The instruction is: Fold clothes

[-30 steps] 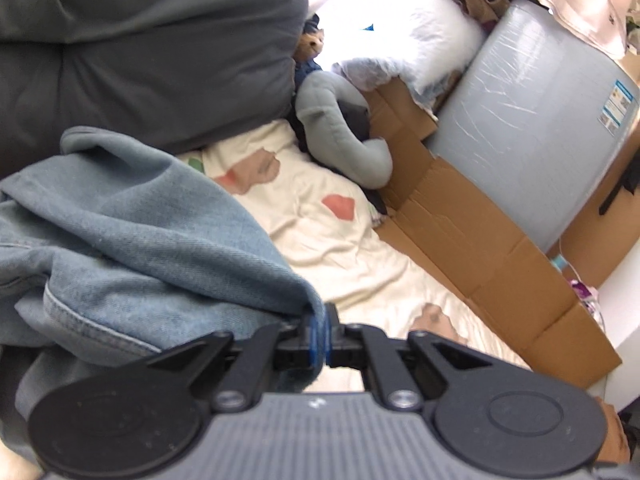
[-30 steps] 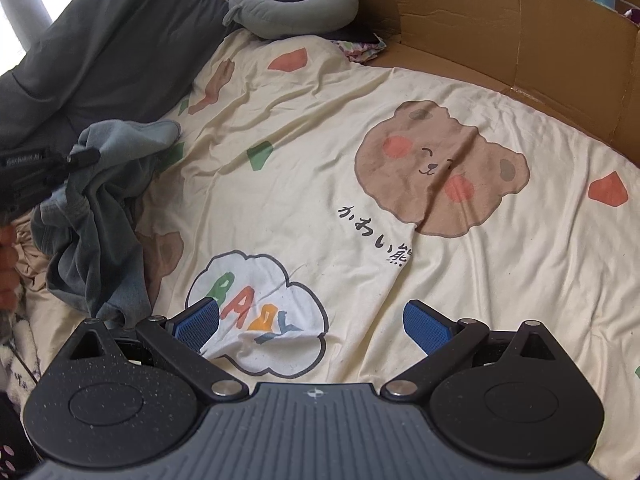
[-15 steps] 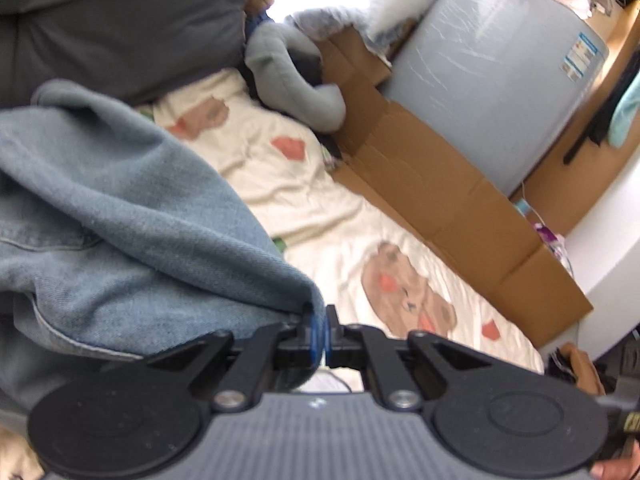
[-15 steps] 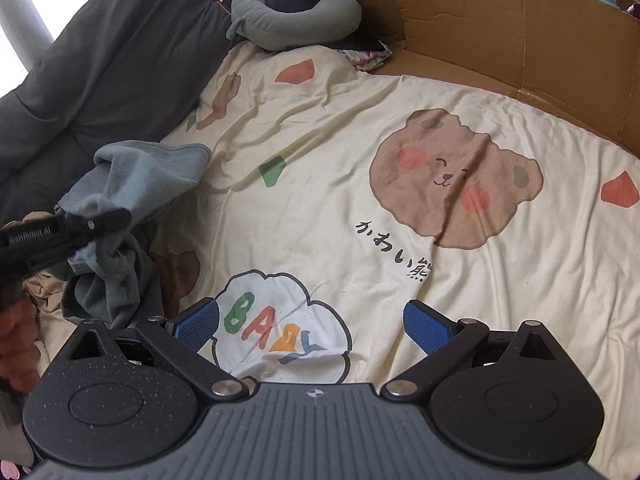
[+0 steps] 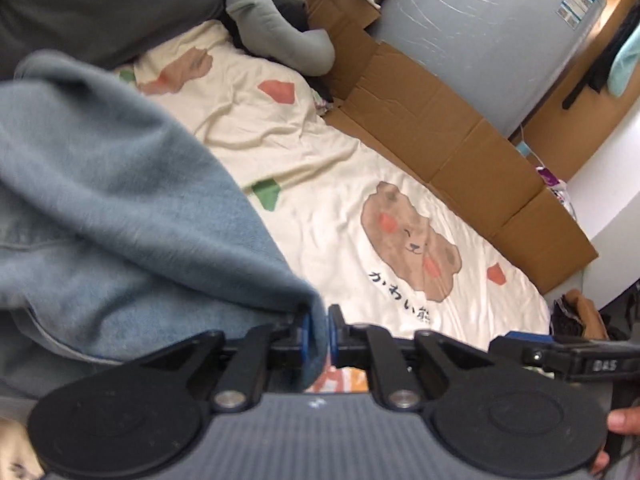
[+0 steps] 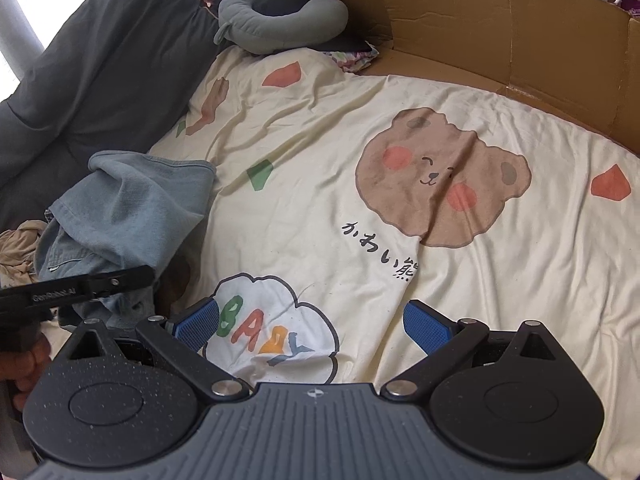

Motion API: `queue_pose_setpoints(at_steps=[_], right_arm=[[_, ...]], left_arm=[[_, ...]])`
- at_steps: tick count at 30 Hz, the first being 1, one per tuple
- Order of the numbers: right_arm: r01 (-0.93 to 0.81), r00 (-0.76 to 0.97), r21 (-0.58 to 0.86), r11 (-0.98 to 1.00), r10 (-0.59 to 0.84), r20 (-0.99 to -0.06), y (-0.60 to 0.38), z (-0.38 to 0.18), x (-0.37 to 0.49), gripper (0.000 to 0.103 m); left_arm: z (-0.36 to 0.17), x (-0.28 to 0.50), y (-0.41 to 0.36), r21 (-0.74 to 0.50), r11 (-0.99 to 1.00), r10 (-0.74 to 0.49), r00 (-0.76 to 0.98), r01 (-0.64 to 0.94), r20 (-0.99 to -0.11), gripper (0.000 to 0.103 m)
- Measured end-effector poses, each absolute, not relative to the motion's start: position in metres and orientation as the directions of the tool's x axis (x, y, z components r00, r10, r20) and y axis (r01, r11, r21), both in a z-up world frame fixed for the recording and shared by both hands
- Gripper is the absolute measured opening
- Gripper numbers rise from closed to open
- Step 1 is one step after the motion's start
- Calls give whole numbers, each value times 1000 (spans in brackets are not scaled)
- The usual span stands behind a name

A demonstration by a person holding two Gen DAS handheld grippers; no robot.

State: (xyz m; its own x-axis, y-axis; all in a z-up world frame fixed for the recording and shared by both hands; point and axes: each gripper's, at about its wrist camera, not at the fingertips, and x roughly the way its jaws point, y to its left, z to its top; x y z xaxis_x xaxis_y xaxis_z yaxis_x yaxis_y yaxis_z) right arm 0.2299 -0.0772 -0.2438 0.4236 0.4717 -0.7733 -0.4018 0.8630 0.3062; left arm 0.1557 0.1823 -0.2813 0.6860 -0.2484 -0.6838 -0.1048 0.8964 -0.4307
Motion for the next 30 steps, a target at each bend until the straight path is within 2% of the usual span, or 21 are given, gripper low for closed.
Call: queue_pose_setpoints(at_steps=[1, 2, 4, 7, 12, 14, 16, 21, 30], right_arm=[[-399, 425, 307, 864, 471, -773, -78, -244, 231, 101], [-395, 426, 309, 865, 470, -773, -79, -245, 231, 101], [-394, 426, 311, 865, 472, -772, -79, -245, 232, 101], [-403, 427, 308, 862, 475, -769, -77, -244, 232, 101], [-430, 418, 298, 853, 480, -771, -68, -241, 231, 101], [-449, 410, 297, 843, 489, -770, -63, -239, 232, 101], [-462, 403, 296, 836, 496, -769, -58, -238, 234, 101], [-505, 386, 289, 813, 513, -767, -43, -229, 236, 101], [-568, 379, 263, 780, 531, -758, -16, -208, 246, 101]], left_arm=[[-275, 154, 186, -423, 901, -247, 691, -94, -679, 26], [-269, 153, 189, -402, 910, -228, 692, -98, -685, 43], [-258, 151, 198, -367, 924, -192, 697, -110, -691, 52], [-249, 150, 219, -342, 928, -150, 692, -147, -706, 53], [-238, 144, 264, -279, 926, -33, 682, -254, -731, 62], [-234, 141, 285, -265, 913, 21, 685, -310, -728, 72], [-233, 139, 308, -255, 892, 81, 687, -374, -722, 75], [-239, 140, 353, -255, 842, 170, 682, -476, -711, 76], [-266, 147, 386, -366, 748, 168, 692, -554, -702, 75]])
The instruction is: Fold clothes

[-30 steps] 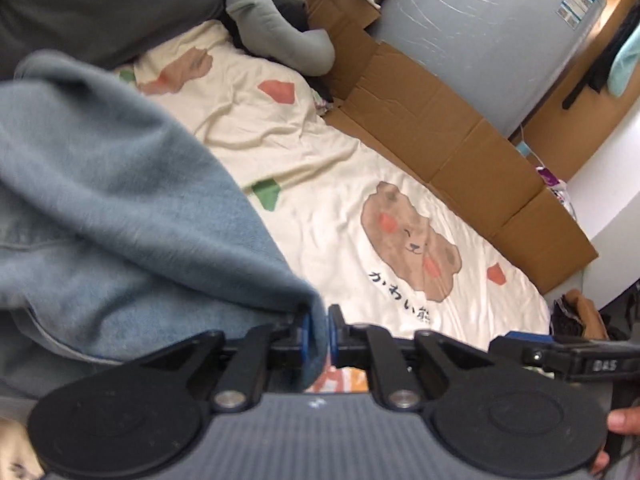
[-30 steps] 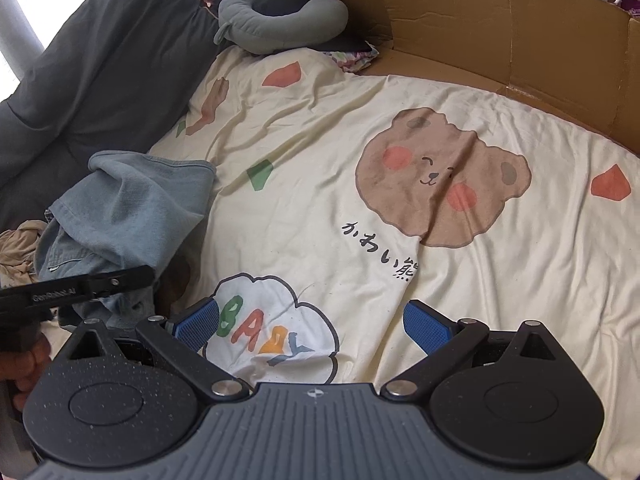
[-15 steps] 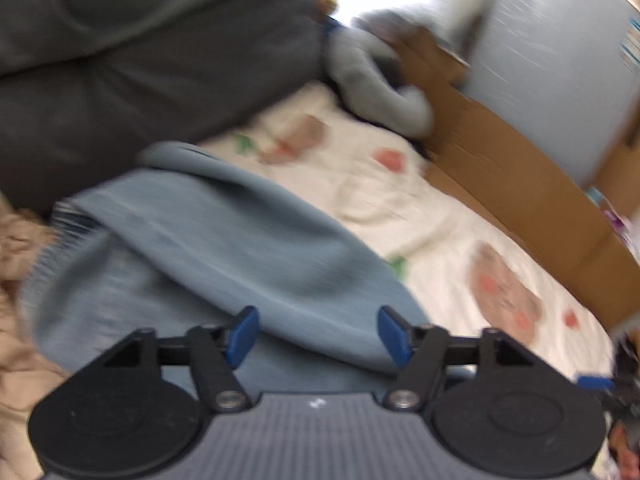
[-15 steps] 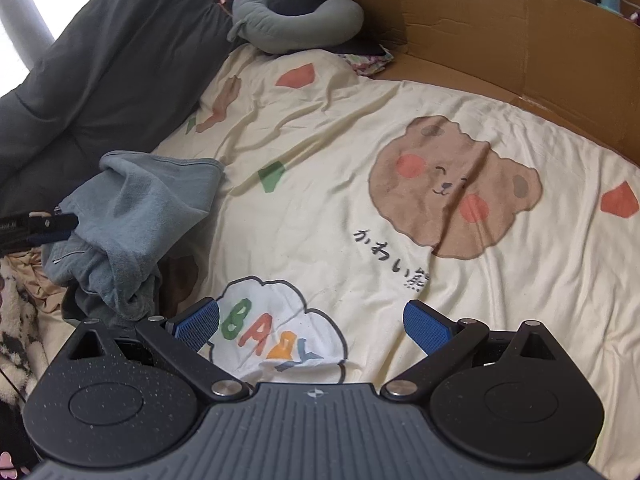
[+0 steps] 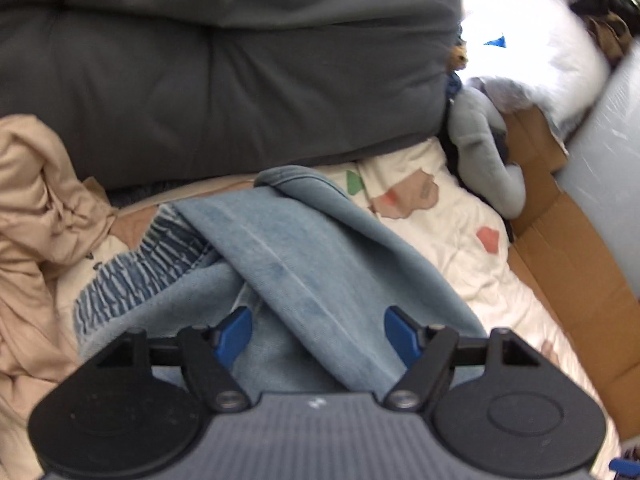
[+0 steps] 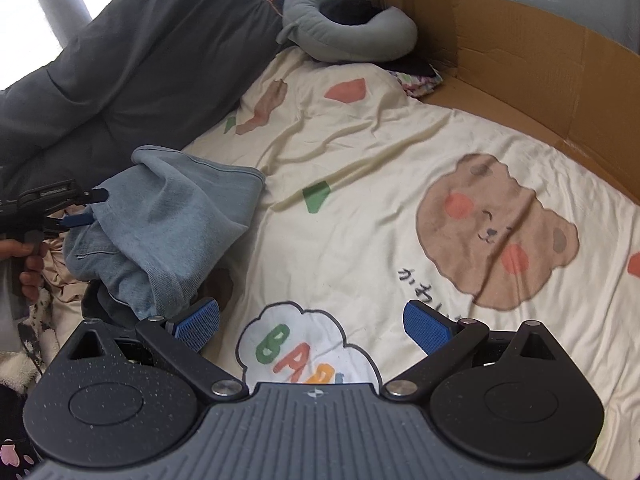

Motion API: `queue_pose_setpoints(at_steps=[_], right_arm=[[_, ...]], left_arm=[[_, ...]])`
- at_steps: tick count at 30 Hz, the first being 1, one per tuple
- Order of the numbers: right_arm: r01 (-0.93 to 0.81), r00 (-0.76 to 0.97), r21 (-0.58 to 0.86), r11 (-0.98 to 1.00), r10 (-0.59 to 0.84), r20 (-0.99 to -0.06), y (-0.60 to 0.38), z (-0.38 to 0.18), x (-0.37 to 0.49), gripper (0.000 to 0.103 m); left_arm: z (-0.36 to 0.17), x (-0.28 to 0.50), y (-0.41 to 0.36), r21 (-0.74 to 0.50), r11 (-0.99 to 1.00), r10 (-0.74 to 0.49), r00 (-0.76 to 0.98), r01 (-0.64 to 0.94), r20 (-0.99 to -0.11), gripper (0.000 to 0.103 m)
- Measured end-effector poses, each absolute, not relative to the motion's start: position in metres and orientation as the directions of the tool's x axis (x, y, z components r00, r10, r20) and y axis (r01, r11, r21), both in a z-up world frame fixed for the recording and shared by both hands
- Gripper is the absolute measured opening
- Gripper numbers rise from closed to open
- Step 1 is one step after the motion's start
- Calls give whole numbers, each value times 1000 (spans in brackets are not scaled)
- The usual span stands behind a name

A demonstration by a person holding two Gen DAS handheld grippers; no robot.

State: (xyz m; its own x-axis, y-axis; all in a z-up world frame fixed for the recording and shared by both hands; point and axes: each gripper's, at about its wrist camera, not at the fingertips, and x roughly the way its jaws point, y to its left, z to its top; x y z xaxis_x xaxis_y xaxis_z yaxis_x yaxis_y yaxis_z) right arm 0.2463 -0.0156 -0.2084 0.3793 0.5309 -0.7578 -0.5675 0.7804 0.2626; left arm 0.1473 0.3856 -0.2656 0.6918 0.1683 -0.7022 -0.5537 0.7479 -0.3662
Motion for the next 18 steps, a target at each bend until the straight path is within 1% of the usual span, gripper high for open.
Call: queue_pose_setpoints(at_steps=[3, 4, 5, 6, 8, 10, 18], right_arm=[[-600, 370, 256, 758, 546, -751, -1, -202, 248, 101], [-613, 367, 252, 748, 553, -748, 4, -199, 248, 101], [-626, 363, 250, 739, 559, -745, 9, -198, 248, 101], [-639, 358, 247, 729, 566, -743, 14, -196, 248, 101], [-658, 351, 244, 712, 577, -737, 24, -193, 247, 101], [-670, 347, 245, 701, 587, -732, 32, -191, 246, 101], [-659, 348, 283, 697, 616, -707, 46, -191, 240, 101]], left_arm=[[-273, 148, 399, -428, 695, 171, 711, -577, -682, 69], [-275, 148, 404, -453, 678, 166, 720, -580, -673, 60], [-276, 148, 409, -464, 659, 171, 719, -592, -674, 48], [-276, 147, 413, -475, 641, 176, 717, -603, -674, 41], [-278, 145, 421, -497, 608, 184, 718, -620, -671, 10], [-279, 142, 425, -526, 587, 179, 733, -615, -656, 4], [-246, 138, 407, -546, 653, 143, 793, -525, -592, 2]])
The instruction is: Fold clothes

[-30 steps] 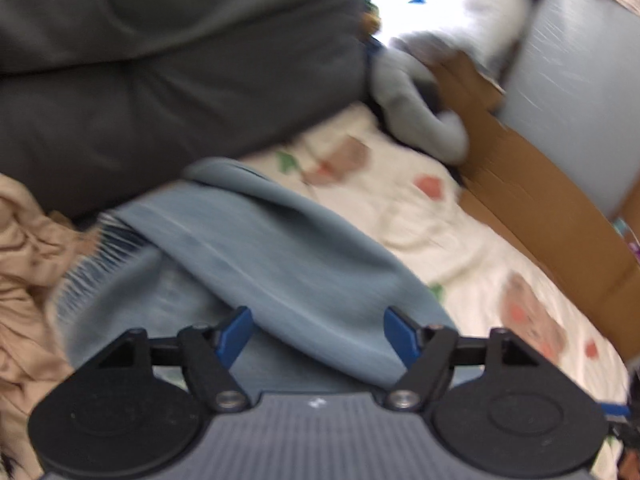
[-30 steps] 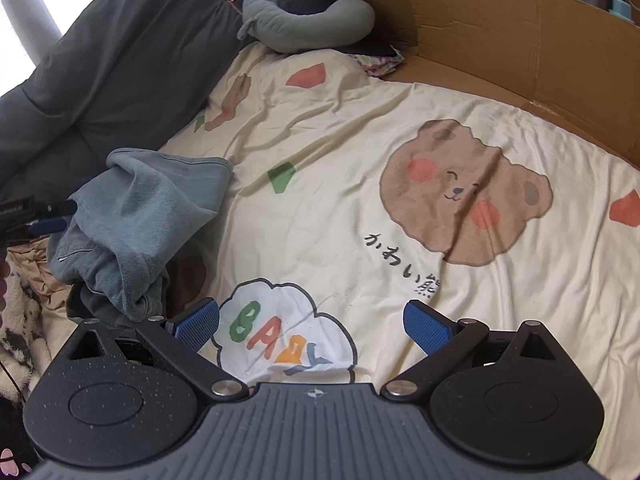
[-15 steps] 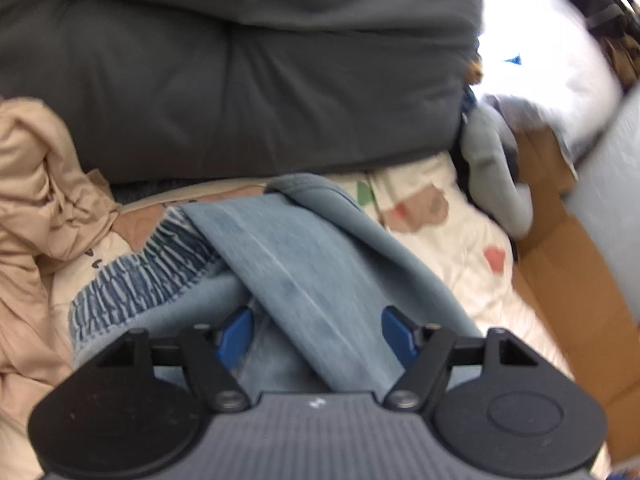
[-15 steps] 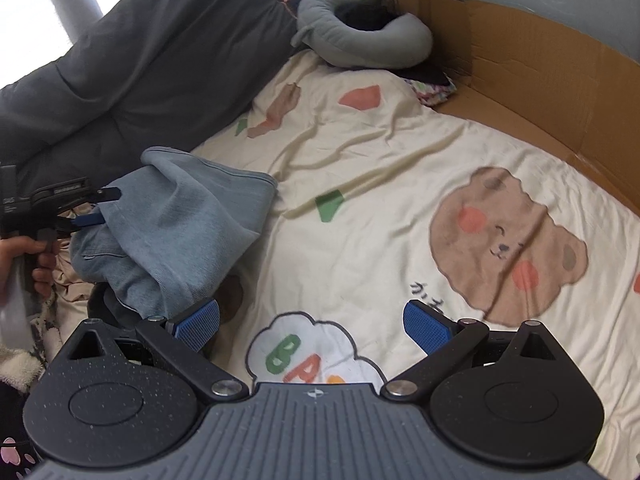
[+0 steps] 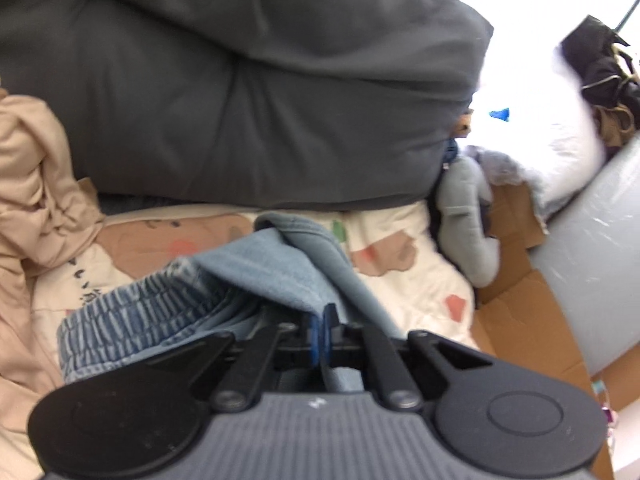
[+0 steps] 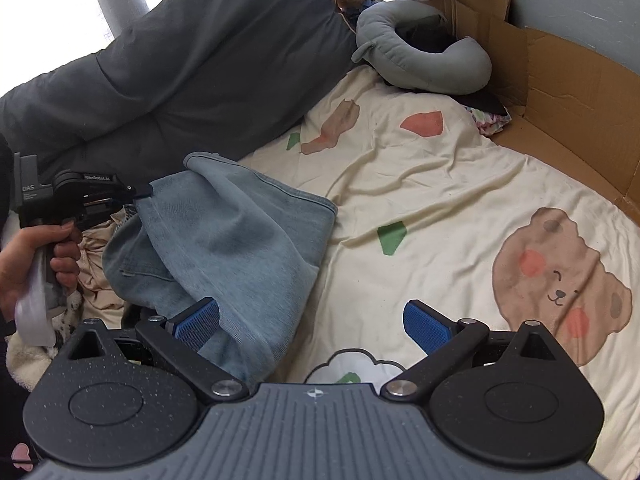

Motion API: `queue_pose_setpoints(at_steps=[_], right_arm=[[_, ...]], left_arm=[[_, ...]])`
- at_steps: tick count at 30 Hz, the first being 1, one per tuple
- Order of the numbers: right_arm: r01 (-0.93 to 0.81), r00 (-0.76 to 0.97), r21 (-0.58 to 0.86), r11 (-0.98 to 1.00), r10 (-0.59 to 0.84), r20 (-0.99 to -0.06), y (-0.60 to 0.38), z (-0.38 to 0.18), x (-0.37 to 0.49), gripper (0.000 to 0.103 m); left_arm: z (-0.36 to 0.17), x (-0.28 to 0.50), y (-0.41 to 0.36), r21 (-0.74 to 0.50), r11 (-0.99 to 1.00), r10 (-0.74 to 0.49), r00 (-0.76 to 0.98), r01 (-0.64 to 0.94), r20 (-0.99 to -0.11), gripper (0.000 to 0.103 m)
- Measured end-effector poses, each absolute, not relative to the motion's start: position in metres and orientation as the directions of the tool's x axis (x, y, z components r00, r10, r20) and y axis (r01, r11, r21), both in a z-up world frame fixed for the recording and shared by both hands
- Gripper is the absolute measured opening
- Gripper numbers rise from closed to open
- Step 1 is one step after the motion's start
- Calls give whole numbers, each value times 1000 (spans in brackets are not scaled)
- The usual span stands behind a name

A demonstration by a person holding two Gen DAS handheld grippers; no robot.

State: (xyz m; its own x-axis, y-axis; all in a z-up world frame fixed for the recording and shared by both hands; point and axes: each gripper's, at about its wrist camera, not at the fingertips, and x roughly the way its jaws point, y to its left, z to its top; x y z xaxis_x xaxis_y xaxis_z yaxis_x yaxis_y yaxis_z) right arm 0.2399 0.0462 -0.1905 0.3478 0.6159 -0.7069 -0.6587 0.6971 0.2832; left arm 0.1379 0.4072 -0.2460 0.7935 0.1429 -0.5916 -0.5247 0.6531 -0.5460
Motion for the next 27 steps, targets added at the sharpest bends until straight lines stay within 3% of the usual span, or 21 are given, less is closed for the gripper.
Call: queue_pose_setpoints(at_steps=[11, 27], right_arm=[[-661, 359, 316, 681, 657, -663, 52, -187, 231, 101], [-705, 350, 348, 618, 730, -587, 49, -181, 219, 101]], left_arm=[[-206, 128, 356, -516, 726, 92, 808, -454, -582, 2], [-183, 141, 278, -549, 777, -90, 809, -308, -581, 2]])
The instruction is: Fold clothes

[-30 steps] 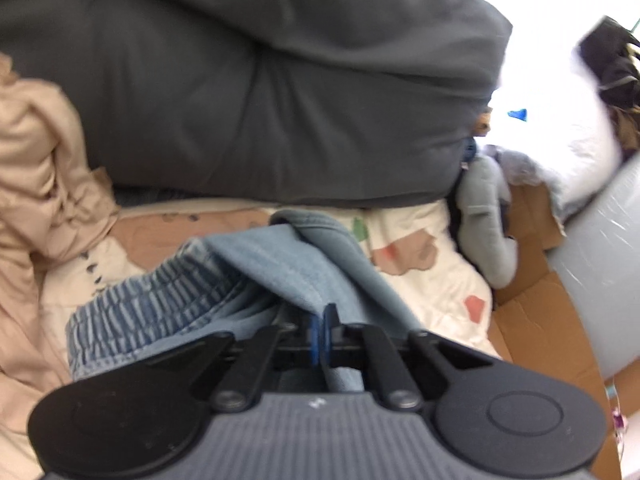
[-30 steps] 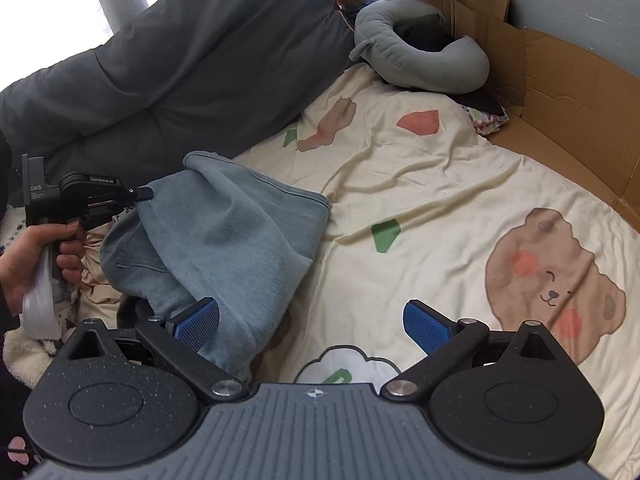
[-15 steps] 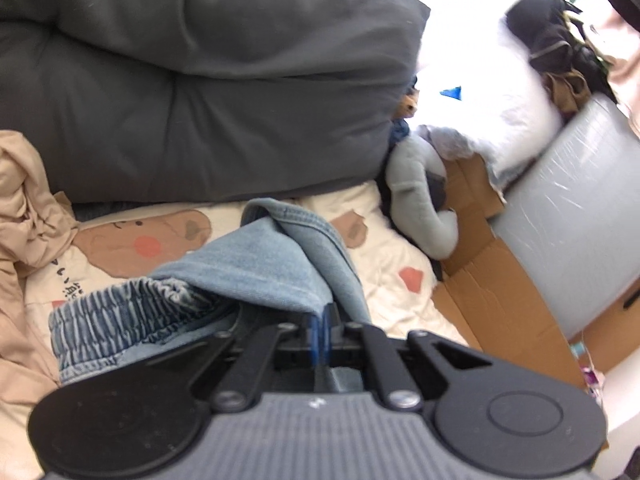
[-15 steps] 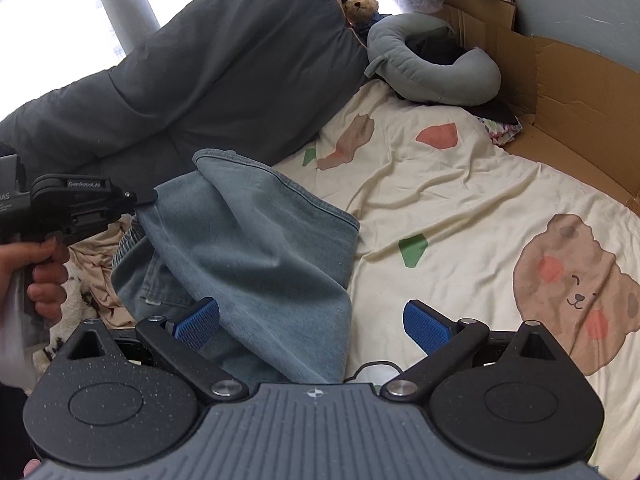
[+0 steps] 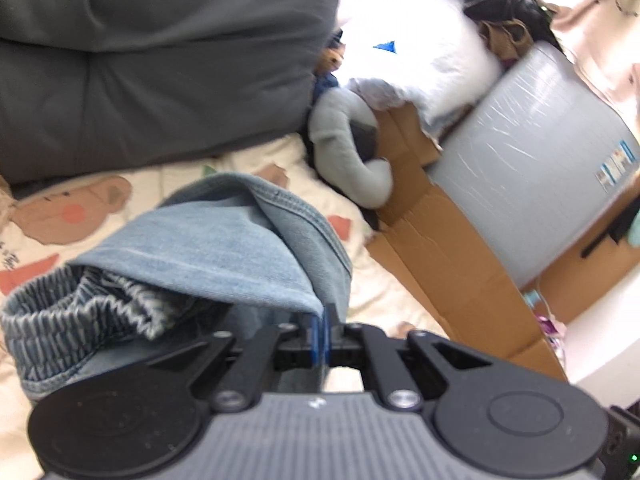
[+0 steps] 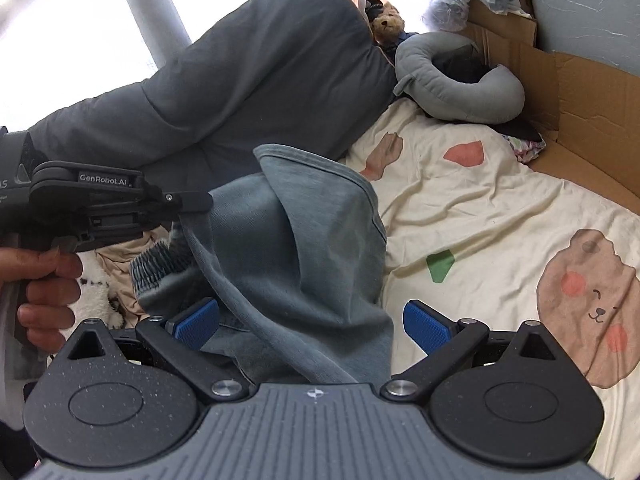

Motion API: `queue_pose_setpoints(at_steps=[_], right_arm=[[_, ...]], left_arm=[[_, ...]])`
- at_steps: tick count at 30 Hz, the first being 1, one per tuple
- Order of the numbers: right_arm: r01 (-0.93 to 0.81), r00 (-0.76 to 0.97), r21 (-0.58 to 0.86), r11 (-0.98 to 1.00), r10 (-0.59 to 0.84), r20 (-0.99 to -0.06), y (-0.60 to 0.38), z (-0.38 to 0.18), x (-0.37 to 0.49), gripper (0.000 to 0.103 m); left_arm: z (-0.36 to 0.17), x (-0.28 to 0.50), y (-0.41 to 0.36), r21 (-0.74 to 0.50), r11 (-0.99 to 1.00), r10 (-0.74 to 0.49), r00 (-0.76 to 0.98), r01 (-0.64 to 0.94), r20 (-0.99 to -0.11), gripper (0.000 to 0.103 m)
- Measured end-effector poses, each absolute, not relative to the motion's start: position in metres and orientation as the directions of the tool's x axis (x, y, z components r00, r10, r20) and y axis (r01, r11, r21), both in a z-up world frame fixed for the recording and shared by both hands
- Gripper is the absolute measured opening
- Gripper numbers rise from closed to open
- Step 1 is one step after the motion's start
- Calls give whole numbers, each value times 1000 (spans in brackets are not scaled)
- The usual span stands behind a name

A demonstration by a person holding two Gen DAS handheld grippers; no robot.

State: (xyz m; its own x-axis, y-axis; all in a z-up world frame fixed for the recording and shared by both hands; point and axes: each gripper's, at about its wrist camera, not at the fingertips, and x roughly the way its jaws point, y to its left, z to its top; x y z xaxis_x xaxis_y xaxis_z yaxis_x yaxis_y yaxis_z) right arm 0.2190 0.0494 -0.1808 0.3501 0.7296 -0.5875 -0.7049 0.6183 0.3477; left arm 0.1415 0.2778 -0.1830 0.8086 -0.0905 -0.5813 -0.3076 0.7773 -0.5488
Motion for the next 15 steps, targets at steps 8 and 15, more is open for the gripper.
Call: queue_pose_setpoints(at_steps=[8, 15], right_arm=[[-693, 386, 347, 632, 731, -563, 42, -181, 223, 90], [-715, 373, 325, 618, 732, -570, 42, -188, 220, 84]], left_arm=[[-191, 147, 246, -590, 769, -178, 805, -244, -565, 2], [-200, 152, 219, -653, 740, -278, 810, -163, -517, 2]])
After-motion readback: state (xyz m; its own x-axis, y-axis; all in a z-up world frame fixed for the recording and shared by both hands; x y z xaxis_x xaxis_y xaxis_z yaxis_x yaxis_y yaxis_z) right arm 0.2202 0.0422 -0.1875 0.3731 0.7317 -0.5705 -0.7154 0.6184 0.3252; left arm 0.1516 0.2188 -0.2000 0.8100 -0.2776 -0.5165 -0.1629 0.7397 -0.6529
